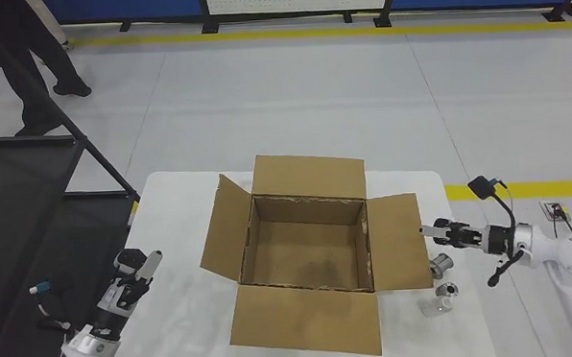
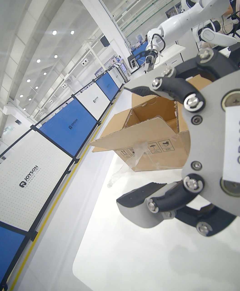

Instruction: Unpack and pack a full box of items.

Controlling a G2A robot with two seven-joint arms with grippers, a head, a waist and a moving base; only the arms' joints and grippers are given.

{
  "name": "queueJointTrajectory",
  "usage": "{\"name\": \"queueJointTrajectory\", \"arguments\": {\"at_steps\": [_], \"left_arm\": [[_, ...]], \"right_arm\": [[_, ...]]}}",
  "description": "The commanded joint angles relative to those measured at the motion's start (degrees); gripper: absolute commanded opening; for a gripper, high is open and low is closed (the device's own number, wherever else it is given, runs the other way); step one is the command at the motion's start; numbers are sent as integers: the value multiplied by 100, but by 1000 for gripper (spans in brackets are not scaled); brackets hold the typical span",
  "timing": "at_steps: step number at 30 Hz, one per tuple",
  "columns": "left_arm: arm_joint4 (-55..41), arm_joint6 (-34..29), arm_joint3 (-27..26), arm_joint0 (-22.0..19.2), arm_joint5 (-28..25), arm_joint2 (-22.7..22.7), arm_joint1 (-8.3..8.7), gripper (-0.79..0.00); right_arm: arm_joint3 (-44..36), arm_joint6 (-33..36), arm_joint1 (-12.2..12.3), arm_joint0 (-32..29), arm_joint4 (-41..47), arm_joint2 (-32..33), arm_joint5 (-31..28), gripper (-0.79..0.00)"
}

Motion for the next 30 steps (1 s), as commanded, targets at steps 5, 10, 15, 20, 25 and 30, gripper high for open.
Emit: {"name": "queueJointTrajectory", "arguments": {"at_steps": [5, 10, 15, 20, 25, 30], "left_arm": [[0, 0, 0, 0, 0, 0, 0, 0], [0, 0, 0, 0, 0, 0, 0, 0], [0, 0, 0, 0, 0, 0, 0, 0], [0, 0, 0, 0, 0, 0, 0, 0], [0, 0, 0, 0, 0, 0, 0, 0], [0, 0, 0, 0, 0, 0, 0, 0]], "right_arm": [[534, 267, -27, 531, 19, -409, 181, -486], [832, 380, -54, 794, 85, -684, 139, -493], [994, 372, -70, 920, 139, -872, 68, -622], [1049, 329, -75, 975, 167, -1004, 40, -785], [1075, 295, -78, 1004, 214, -1116, 10, -785], [1109, 259, -74, 1039, 243, -1192, -19, -785]]}}
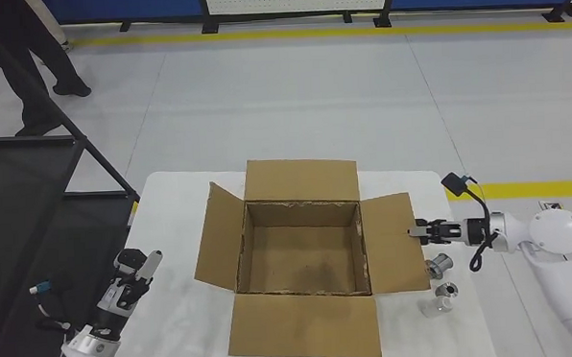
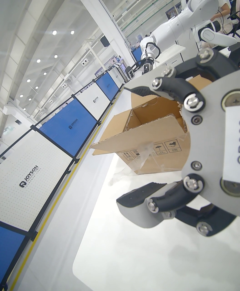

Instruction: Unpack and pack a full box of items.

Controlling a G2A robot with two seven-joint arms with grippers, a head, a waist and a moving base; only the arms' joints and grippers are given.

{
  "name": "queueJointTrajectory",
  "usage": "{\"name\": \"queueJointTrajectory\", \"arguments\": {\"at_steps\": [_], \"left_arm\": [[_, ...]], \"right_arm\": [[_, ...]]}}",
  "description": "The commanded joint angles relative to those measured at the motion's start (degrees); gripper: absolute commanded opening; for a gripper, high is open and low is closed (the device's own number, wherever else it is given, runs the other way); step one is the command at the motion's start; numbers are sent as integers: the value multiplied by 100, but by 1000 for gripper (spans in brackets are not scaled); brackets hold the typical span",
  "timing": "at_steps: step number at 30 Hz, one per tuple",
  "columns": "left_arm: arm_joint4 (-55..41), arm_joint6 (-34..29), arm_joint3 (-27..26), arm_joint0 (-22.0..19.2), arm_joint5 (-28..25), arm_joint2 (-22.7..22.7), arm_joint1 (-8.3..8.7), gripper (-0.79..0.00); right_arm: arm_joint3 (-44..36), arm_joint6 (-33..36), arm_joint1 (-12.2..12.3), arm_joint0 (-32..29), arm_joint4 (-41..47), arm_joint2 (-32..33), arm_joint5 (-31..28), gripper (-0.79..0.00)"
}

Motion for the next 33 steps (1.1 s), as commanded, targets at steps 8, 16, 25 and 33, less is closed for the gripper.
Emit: {"name": "queueJointTrajectory", "arguments": {"at_steps": [8, 16, 25, 33], "left_arm": [[0, 0, 0, 0, 0, 0, 0, 0], [0, 0, 0, 0, 0, 0, 0, 0], [0, 0, 0, 0, 0, 0, 0, 0], [0, 0, 0, 0, 0, 0, 0, 0]], "right_arm": [[-71, -205, 78, -113, 5, 146, -137, 0], [-833, -941, 364, -1199, -223, 1319, -1285, 0], [-1935, -1691, 583, -3412, -661, 2842, -2746, 0], [-2251, -2407, 558, -3835, -2256, 2729, -692, 0]]}}
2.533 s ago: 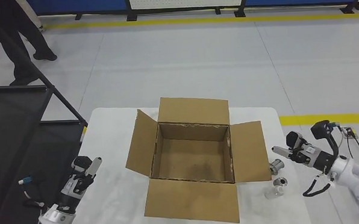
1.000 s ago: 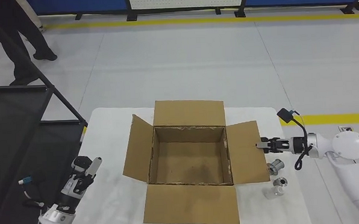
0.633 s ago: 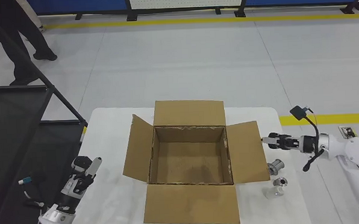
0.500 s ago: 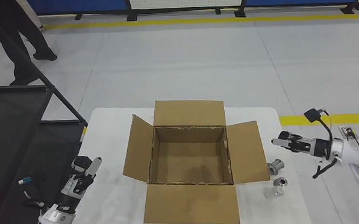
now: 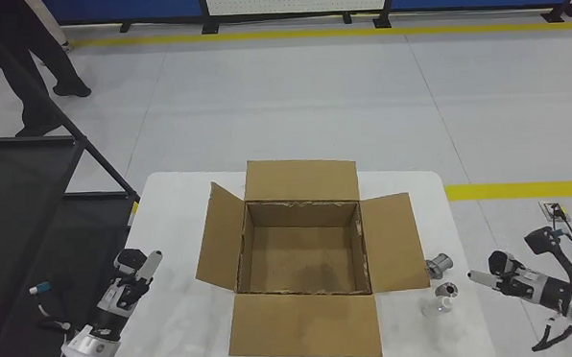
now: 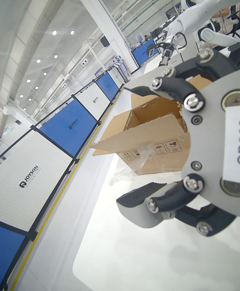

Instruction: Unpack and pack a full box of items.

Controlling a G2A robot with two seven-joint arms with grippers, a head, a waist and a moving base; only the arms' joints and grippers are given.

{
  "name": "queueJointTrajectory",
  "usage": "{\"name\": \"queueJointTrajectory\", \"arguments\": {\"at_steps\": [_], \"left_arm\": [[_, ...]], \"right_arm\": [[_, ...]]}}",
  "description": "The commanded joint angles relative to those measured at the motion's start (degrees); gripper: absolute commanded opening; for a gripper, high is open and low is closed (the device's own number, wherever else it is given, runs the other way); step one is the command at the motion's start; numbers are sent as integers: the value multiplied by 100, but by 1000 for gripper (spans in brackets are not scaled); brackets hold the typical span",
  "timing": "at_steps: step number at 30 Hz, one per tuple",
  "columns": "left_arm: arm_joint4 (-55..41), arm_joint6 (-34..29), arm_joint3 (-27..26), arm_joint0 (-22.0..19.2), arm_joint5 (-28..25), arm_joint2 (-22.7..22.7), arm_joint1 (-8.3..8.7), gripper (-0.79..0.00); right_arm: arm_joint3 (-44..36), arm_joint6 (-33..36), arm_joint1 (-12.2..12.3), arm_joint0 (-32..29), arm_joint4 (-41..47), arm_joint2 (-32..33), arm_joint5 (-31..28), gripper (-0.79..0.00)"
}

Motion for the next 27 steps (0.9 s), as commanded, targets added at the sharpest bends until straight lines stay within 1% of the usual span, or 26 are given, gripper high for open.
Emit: {"name": "queueJointTrajectory", "arguments": {"at_steps": [1, 10, 11, 13, 15, 18, 21, 27], "left_arm": [[0, 0, 0, 0, 0, 0, 0, 0], [0, 0, 0, 0, 0, 0, 0, 0], [0, 0, 0, 0, 0, 0, 0, 0], [0, 0, 0, 0, 0, 0, 0, 0], [0, 0, 0, 0, 0, 0, 0, 0], [0, 0, 0, 0, 0, 0, 0, 0], [0, 0, 0, 0, 0, 0, 0, 0], [0, 0, 0, 0, 0, 0, 0, 0]], "right_arm": [[-36, -128, -25, 145, -414, -270, 819, 0], [-49, -159, -27, 142, -427, -281, 816, 0], [-106, -221, -32, 126, -562, -365, 810, 0], [-312, -215, -26, 192, -1202, -587, 914, 0], [-417, -206, -27, 280, -1637, -778, 1056, 0], [-431, -179, -23, 457, -2220, -1052, 973, 0], [-332, -83, -33, 699, -2895, -1457, 930, 0], [200, -95, -116, 1316, -3090, -2085, 849, 0]]}}
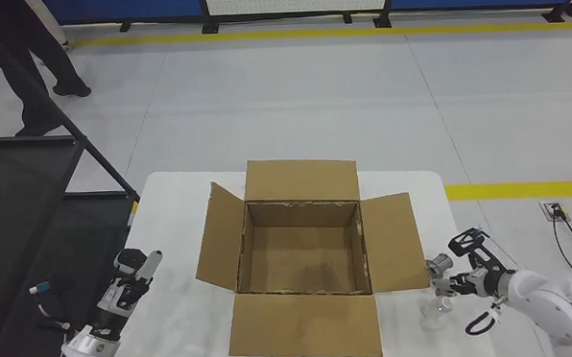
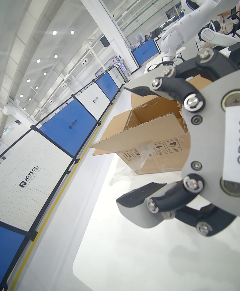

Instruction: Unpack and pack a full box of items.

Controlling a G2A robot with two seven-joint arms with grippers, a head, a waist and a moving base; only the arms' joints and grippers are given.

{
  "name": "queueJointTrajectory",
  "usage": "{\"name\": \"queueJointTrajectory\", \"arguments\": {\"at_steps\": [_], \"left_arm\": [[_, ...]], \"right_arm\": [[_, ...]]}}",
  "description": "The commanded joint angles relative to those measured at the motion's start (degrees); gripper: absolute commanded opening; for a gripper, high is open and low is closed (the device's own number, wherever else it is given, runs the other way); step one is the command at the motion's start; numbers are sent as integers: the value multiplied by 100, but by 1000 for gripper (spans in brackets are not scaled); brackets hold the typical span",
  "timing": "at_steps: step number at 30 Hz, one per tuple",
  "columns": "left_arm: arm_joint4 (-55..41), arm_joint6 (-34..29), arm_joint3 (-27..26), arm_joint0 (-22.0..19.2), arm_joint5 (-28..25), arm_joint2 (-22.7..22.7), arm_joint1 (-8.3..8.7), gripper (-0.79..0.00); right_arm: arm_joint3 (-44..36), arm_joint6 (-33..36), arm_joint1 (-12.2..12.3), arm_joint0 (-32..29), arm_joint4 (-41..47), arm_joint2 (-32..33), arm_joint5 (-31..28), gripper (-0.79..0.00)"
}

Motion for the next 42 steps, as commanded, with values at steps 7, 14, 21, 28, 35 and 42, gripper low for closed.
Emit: {"name": "queueJointTrajectory", "arguments": {"at_steps": [7, 14, 21, 28, 35, 42], "left_arm": [[0, 0, 0, 0, 0, 0, 0, 0], [0, 0, 0, 0, 0, 0, 0, 0], [0, 0, 0, 0, 0, 0, 0, 0], [0, 0, 0, 0, 0, 0, 0, 0], [0, 0, 0, 0, 0, 0, 0, 0], [0, 0, 0, 0, 0, 0, 0, 0]], "right_arm": [[887, -328, -122, 728, -214, -614, -88, 0], [1584, -260, -212, 1246, -148, -983, -424, 0], [2087, -249, -277, 1587, -21, -1200, -654, -289], [2356, -314, -302, 1766, 127, -1252, -813, -785], [2275, -357, -245, 1703, 337, -1044, -942, -785], [1705, -385, -87, 1392, 637, -384, -761, -785]]}}
